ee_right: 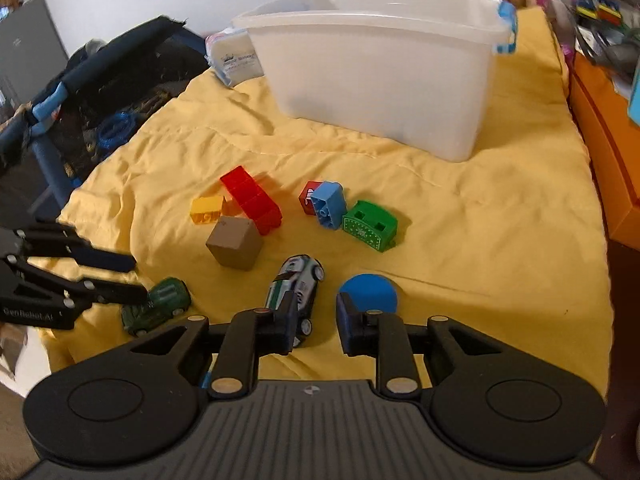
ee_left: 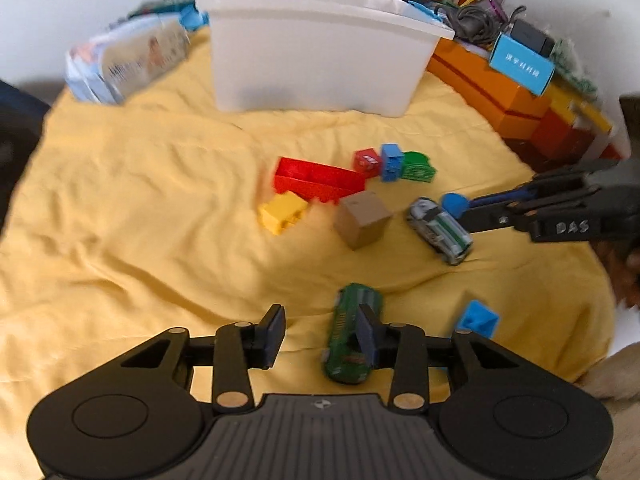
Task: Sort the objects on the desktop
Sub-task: 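Grasp the green toy car with left tool while right tool grasps white-green racing car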
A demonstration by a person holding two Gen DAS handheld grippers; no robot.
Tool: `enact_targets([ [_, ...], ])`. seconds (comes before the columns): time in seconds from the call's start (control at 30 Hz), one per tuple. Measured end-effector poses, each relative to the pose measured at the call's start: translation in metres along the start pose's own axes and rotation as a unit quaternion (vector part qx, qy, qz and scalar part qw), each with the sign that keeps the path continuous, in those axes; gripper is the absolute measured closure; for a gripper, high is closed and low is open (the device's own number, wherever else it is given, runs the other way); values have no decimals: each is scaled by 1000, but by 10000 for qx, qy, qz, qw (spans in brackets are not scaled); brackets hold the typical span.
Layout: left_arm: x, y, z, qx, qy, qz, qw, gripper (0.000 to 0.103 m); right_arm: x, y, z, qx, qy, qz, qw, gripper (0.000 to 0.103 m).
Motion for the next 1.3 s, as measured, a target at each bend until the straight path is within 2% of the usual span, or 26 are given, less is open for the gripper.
enact_targets([
  [0.07,-3,-1,10,-195,-56,29,9998,60,-4,-1,2,-9,-73,-122,9999,76],
  [0.13,-6,-2,16,-312,-61,4,9995,55,-2,-3,3,-26,-44,-77,10000,71],
  [0.17,-10,-2,16,-262,-122,-72,9996,55,0,-4,4,-39,0,-25,10000,66],
  [0.23,-18,-2,12,-191,-212,-323,9991,55,7,-5,2,-16,43,125,9999,66],
  [0.3,-24,0,6,-82,-135,-400,9991,55,14,-5,-2,59,26,209,9998,65],
  [0.37,-27,2,-1,0,-109,-467,9988,55,19,-6,-8,100,123,304,9994,57],
  [0.47,-30,6,-10,58,-90,-503,9987,55,23,-7,-18,176,288,407,9986,55],
  [0.57,-29,8,-22,115,38,-462,9989,55,26,-4,-26,243,281,513,9980,55],
  [0.73,-35,13,-26,144,-130,-798,9966,56,34,0,-24,165,480,899,9947,55],
  [0.9,-33,11,-25,183,-142,-834,9963,62,36,5,-23,231,306,917,9950,56],
  [1.03,-30,8,-28,167,-114,-785,9967,64,24,5,-31,300,359,641,9968,60],
  [1.1,-31,6,-28,153,-48,-865,9961,70,24,5,-31,285,353,716,9964,69],
  [1.2,-31,-1,-24,135,8,-890,9959,70,28,3,-25,266,334,904,9950,69],
  [1.3,-29,-18,-9,-101,-14,-875,9961,70,28,-5,-14,132,360,904,9952,69],
])
Point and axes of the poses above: each gripper's, at about its wrist camera, not at the fingertips, and z roughly against the way its jaws point, x to its left, y to its underside, the point moved 3 cm from there along -z, roughly the way its jaws point, and after that the axes turned 5 degrees about y, right-handed, at the moved point
